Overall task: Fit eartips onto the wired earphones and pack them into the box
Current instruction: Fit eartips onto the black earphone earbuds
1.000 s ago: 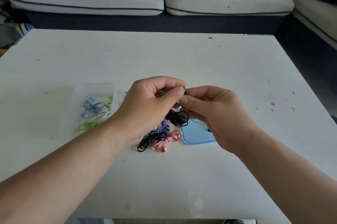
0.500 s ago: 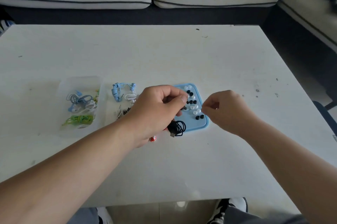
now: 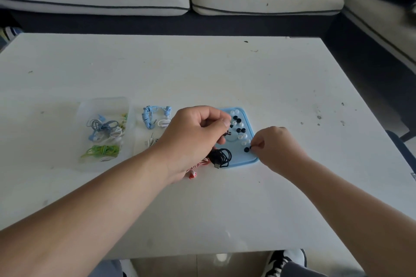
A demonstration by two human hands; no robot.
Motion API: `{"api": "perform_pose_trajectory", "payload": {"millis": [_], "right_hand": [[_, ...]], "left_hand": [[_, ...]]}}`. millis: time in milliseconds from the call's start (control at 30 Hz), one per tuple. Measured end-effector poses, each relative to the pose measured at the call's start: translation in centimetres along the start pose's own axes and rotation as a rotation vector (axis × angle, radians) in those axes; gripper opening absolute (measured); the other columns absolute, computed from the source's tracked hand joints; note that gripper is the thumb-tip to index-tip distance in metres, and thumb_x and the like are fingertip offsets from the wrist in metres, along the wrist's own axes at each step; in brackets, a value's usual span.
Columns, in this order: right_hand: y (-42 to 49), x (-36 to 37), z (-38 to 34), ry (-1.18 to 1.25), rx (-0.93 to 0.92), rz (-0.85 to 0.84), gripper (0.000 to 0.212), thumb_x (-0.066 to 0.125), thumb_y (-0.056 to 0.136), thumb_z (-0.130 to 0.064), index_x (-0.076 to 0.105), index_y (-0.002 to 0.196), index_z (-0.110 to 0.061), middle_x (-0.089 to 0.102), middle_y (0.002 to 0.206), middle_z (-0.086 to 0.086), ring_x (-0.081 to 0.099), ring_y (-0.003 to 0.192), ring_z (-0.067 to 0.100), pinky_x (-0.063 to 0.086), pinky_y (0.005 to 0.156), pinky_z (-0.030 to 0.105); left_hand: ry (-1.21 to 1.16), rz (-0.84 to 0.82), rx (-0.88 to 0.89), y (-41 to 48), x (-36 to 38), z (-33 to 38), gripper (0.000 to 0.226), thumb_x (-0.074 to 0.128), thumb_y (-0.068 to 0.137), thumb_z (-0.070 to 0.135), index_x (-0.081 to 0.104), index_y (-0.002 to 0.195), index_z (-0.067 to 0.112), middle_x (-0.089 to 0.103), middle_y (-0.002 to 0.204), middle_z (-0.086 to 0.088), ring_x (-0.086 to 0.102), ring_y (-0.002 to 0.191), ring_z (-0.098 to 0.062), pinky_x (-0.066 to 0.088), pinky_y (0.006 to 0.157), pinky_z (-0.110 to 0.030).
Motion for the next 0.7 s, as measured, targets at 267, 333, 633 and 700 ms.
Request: {"api": "perform_pose_trajectory", "payload": {"millis": [267, 333, 633, 700], "right_hand": [[-2.5, -4.4, -1.9, 0.536, 0.163, 0.109, 0.009, 0.071, 0.085, -0.007, 0.076, 0.079, -0.011, 0.076, 0.074, 0.005, 0.071, 0.066, 0.020, 0.056, 0.058, 0.023], [-4.3, -5.0, -4.1, 1.046, 0.226, 0.066, 0.003, 0.074, 0.087, -0.001, 0.076, 0.087, 0.000, 0.077, 0.082, 0.013, 0.074, 0.074, 0.024, 0.063, 0.071, 0.030], [-5.9, -4.6, -10.1, 1.542, 0.163, -0.098, 0.008, 0.073, 0.077, -0.007, 0.075, 0.083, 0.000, 0.075, 0.091, 0.019, 0.074, 0.078, 0.019, 0.061, 0.071, 0.025], [-5.3, -4.6, -10.3, 1.555, 0.138, -0.118, 0.012, 0.072, 0.077, -0.008, 0.074, 0.085, 0.000, 0.075, 0.091, 0.018, 0.074, 0.080, 0.020, 0.061, 0.072, 0.024]], "left_hand": [[-0.075, 0.034, 0.039, -0.5, -1.8, 1.5, 0.009, 0.069, 0.098, 0.015, 0.077, 0.097, 0.019, 0.078, 0.084, 0.001, 0.072, 0.071, -0.006, 0.052, 0.062, -0.016], [-0.092, 0.045, 0.062, -0.6, -2.3, 2.3, 0.009, 0.069, 0.098, 0.015, 0.077, 0.099, 0.019, 0.079, 0.085, 0.001, 0.074, 0.073, -0.006, 0.054, 0.064, -0.015], [-0.124, 0.070, 0.153, -1.0, -3.5, 4.1, 0.011, 0.068, 0.098, 0.013, 0.076, 0.104, 0.017, 0.080, 0.085, 0.000, 0.077, 0.077, -0.009, 0.054, 0.065, -0.015], [-0.112, 0.065, 0.164, -0.8, -3.6, 4.2, 0.011, 0.069, 0.098, 0.013, 0.077, 0.103, 0.019, 0.079, 0.083, 0.001, 0.076, 0.076, -0.009, 0.053, 0.064, -0.016]]}}
Point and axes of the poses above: each hand's wrist, its own y-axis towards the middle knuckle, its own x-axis out of the palm, z = x × y, the point moved 7 cm from there along y, towards the middle knuckle
